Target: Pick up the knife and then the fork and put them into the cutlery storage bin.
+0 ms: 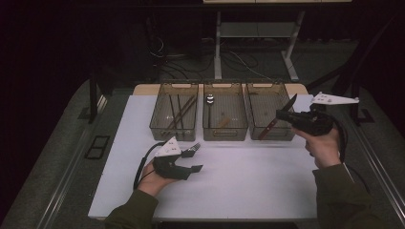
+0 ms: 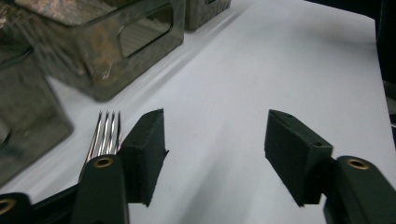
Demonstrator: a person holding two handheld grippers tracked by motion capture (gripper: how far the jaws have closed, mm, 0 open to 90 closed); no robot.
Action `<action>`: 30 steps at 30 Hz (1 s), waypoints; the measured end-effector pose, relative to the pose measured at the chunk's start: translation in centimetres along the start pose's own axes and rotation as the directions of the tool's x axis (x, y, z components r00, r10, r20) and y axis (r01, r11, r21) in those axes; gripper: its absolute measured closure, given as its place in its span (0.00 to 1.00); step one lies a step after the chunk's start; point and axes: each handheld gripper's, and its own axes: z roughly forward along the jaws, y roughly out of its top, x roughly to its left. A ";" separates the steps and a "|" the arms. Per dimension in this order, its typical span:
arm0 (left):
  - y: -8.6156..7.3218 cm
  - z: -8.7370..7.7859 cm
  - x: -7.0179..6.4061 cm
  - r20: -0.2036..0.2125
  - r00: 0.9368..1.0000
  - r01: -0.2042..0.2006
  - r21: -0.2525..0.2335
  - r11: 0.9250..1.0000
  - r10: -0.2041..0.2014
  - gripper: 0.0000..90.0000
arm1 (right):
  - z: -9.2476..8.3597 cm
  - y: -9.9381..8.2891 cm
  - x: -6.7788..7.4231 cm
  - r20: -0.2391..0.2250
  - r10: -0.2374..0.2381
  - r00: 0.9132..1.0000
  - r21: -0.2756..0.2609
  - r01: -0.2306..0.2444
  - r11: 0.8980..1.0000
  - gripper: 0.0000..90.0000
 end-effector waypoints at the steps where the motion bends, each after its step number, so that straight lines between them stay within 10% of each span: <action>1: -0.3 -0.3 0.1 -0.004 1.000 0.002 0.001 1.000 -0.002 0.39 | -0.3 0.4 -0.2 0.011 -0.003 1.000 -0.003 0.003 1.000 0.99; 13: -3.0 -3.6 0.7 -0.037 0.997 0.067 -0.023 0.998 -0.067 0.15 | -0.9 3.9 -3.6 0.193 -0.074 0.978 0.078 0.060 0.995 0.99; 30: -3.0 -3.3 0.6 -0.052 0.996 0.069 -0.006 0.998 -0.069 0.00 | 1.5 1.2 -7.9 0.276 -0.084 0.958 0.311 -0.006 0.950 0.99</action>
